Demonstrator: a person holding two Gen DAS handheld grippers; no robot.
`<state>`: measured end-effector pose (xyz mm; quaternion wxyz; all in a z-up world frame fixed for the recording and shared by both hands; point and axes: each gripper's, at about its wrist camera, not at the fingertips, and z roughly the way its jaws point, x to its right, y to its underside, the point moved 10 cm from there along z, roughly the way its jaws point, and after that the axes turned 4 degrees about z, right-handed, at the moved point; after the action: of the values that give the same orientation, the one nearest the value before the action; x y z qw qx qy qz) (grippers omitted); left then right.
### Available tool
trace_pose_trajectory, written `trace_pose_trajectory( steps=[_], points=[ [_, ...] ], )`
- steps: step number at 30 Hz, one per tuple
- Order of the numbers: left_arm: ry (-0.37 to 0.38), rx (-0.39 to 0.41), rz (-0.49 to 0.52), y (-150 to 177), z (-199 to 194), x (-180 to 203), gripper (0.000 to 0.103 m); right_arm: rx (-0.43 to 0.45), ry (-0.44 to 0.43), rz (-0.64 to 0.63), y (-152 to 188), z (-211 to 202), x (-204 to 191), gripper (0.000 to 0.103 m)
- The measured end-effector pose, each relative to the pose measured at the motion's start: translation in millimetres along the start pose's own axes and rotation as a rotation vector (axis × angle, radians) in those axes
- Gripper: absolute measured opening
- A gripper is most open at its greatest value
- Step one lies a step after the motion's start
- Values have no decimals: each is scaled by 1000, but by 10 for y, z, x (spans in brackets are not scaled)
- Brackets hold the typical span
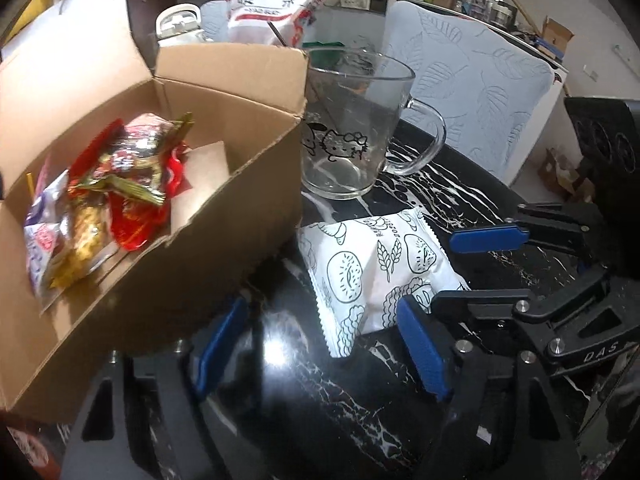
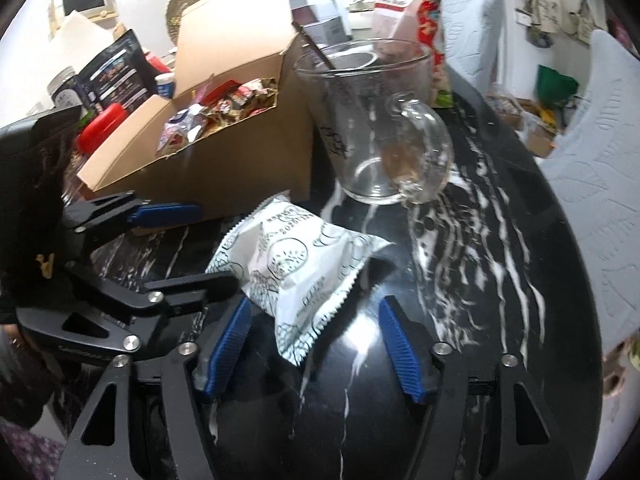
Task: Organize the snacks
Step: 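Grasp the white drawn-pattern pouch on the table with the right tool, then lift the white pouch with the right tool and carry it over the box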
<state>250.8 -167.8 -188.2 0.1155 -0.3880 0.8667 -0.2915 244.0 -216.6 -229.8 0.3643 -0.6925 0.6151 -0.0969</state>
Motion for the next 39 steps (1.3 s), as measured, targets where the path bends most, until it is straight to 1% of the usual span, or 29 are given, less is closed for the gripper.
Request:
trace_pose_trajectory(
  steps=[2,4,5,6,7,8,11,13,15,21,25,28,30,34,35,39],
  points=[
    [12,-3,4,-6,32,-6,77,-11,-21,-12,-17,35,-13,57],
    [38,-10,-4,-9,67,-9,77,-23,-35,-15,-32,76,-11,55],
    [54,-12,-14,-12,89,-13,76,-29,-43,-13,-35,97,-8,53],
    [66,-13,-17,-16,100,-10,75,-35,-51,-11,-40,119,-5,50],
    [80,-11,-17,-24,108,11,71,-41,-57,-9,-43,140,-2,49],
    [89,-9,-14,-30,112,23,70,-43,-60,-7,-46,156,5,48],
    [89,-4,22,-54,135,68,67,-47,-73,-9,-47,185,9,41],
    [113,-4,35,-69,144,118,54,-41,-71,-18,-58,193,6,39],
    [135,-2,36,-78,145,150,46,-35,-66,-28,-61,193,13,34],
    [128,15,38,-104,118,194,41,-11,-43,-58,-102,186,-14,29],
    [100,23,52,-113,64,219,41,1,-43,-68,-118,152,-37,28],
    [95,31,44,-105,-4,226,41,9,-43,-76,-117,112,-69,28],
    [88,36,38,-86,-81,241,41,16,-44,-82,-117,70,-111,28],
    [51,51,36,-45,-281,249,41,25,-50,-106,-105,-15,-215,28],
    [45,54,33,-35,-285,252,41,29,-57,-117,-104,-48,-265,28],
    [4,76,19,35,-507,229,41,48,-84,-151,-102,-159,-450,28]
  ],
)
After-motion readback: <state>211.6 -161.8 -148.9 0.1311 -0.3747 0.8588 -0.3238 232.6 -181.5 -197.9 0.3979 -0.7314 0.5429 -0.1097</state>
